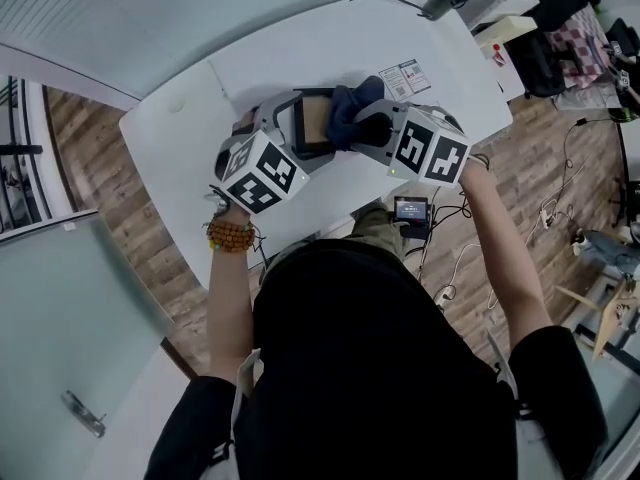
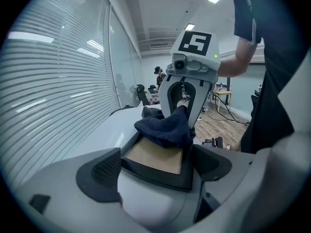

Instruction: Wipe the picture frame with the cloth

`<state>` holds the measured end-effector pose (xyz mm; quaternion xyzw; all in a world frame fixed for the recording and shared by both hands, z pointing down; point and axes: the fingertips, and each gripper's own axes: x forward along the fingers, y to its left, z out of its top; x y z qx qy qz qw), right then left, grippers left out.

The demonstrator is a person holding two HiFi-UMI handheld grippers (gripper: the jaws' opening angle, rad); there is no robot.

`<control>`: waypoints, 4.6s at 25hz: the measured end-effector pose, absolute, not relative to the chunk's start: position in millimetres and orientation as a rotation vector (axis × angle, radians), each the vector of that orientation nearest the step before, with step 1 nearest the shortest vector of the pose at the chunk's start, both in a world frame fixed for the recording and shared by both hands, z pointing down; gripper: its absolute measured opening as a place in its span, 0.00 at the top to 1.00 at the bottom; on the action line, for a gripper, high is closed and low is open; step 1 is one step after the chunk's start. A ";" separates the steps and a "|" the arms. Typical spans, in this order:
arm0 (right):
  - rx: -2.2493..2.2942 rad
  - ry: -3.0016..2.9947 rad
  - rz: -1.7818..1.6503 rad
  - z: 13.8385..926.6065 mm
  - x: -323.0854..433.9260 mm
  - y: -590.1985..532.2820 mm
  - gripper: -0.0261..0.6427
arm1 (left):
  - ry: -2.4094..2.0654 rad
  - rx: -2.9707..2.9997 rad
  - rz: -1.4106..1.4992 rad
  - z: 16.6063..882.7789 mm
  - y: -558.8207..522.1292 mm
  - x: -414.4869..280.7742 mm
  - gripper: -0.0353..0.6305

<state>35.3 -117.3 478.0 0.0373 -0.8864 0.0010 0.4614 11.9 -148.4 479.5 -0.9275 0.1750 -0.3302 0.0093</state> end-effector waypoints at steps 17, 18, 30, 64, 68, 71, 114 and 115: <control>0.094 -2.428 -0.078 442.7 -34.9 -143.8 0.89 | 0.546 -2.887 -1.005 478.5 -149.4 14.3 0.25; 0.092 -2.395 -0.120 448.2 -35.3 -147.4 0.88 | 0.550 -2.887 -1.008 478.8 -149.5 13.4 0.25; 0.270 -2.271 -0.118 469.3 -35.3 -161.0 0.89 | 0.552 -2.903 -1.034 479.5 -150.4 13.0 0.25; 0.112 -2.207 -0.146 465.3 -21.6 -147.8 0.89 | 0.560 -2.906 -1.036 479.1 -148.8 12.5 0.25; 0.276 -2.246 -0.114 436.5 23.6 -165.7 0.89 | 0.555 -2.899 -1.034 477.6 -149.1 14.5 0.25; 0.405 -2.121 -0.116 455.2 55.2 -185.8 0.89 | 0.558 -2.897 -1.036 478.4 -150.4 13.1 0.25; 0.239 -2.302 0.189 467.8 -19.8 -146.6 0.89 | 0.581 -2.883 -1.052 480.1 -151.3 9.7 0.25; 0.282 -2.372 0.267 458.9 -15.0 -148.6 0.89 | 0.578 -2.877 -1.037 479.7 -150.4 9.5 0.25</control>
